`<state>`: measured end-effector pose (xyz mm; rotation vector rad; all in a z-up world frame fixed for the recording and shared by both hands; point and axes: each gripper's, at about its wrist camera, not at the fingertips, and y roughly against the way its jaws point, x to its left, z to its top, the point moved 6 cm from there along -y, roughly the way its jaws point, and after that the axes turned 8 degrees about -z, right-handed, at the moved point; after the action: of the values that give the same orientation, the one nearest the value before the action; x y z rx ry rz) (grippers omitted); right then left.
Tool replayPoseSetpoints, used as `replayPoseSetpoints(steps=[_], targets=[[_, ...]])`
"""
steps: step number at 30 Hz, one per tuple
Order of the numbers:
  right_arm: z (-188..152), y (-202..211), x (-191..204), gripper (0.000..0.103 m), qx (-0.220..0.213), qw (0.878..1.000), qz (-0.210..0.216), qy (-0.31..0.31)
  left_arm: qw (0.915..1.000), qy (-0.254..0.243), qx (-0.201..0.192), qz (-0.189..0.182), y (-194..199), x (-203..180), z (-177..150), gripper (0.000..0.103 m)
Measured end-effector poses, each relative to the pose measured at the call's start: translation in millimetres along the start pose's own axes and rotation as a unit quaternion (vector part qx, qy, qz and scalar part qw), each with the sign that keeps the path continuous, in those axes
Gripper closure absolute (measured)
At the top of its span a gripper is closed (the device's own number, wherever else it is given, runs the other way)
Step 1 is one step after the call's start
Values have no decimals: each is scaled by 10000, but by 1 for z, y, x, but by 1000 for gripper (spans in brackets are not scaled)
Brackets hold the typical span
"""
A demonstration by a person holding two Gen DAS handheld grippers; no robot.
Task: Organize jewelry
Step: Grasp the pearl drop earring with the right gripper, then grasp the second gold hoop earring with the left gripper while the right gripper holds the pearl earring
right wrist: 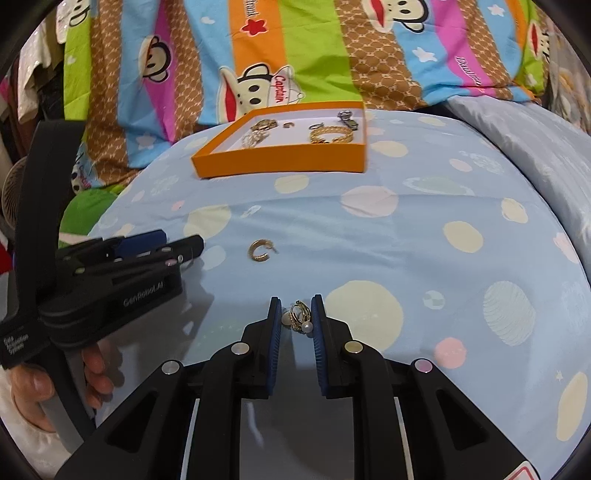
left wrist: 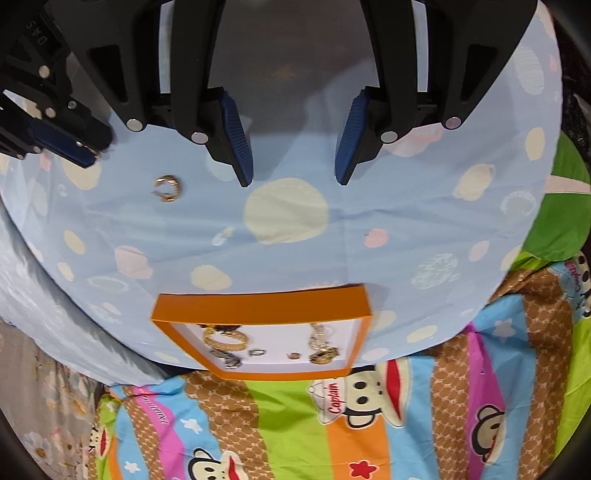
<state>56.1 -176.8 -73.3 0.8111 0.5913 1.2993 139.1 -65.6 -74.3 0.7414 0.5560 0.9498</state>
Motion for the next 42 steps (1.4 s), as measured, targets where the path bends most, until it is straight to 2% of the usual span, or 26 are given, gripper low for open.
replayPoseSetpoints(steps=[5, 8, 13, 16, 20, 24, 27, 33, 38, 39, 40, 42], targets=[[2, 0, -13, 88, -20, 9997, -105, -199, 9995, -230, 76, -204, -10, -30, 6, 57], [2, 0, -19, 88, -40, 9995, -135, -289, 9991, -389, 63, -162, -16, -43, 13, 58], [3, 1, -23, 88, -53, 9993, -119, -359, 9992, -326, 80, -198, -22, -45, 17, 58], [3, 2, -25, 88, -80, 9991, -135, -391, 9988, -251, 37, -412, -16, -44, 16, 57], [3, 3, -29, 88, -80, 9988, -145, -464, 9980, -255, -8, -584, -11, -49, 12, 47], [4, 4, -33, 88, -112, 9982, -179, -557, 9970, -494, -56, -595, -9, -62, 12, 46], [6, 5, -39, 88, -151, 9975, -212, -652, 9965, -457, -75, -689, -8, -66, 11, 42], [7, 6, -49, 87, -166, 9960, -267, -835, 9960, -634, 62, -622, -16, -76, 10, 43], [7, 7, -52, 87, -171, 9954, -256, -902, 9952, -725, 113, -647, -20, -83, 9, 58], [7, 7, -52, 87, -171, 9955, -256, -897, 9951, -741, 101, -649, -20, -84, 9, 62], [7, 7, -51, 87, -170, 9956, -253, -886, 9950, -741, 89, -663, -19, -84, 9, 71], [7, 7, -50, 87, -171, 9958, -251, -868, 9951, -702, 69, -691, -19, -82, 9, 80]])
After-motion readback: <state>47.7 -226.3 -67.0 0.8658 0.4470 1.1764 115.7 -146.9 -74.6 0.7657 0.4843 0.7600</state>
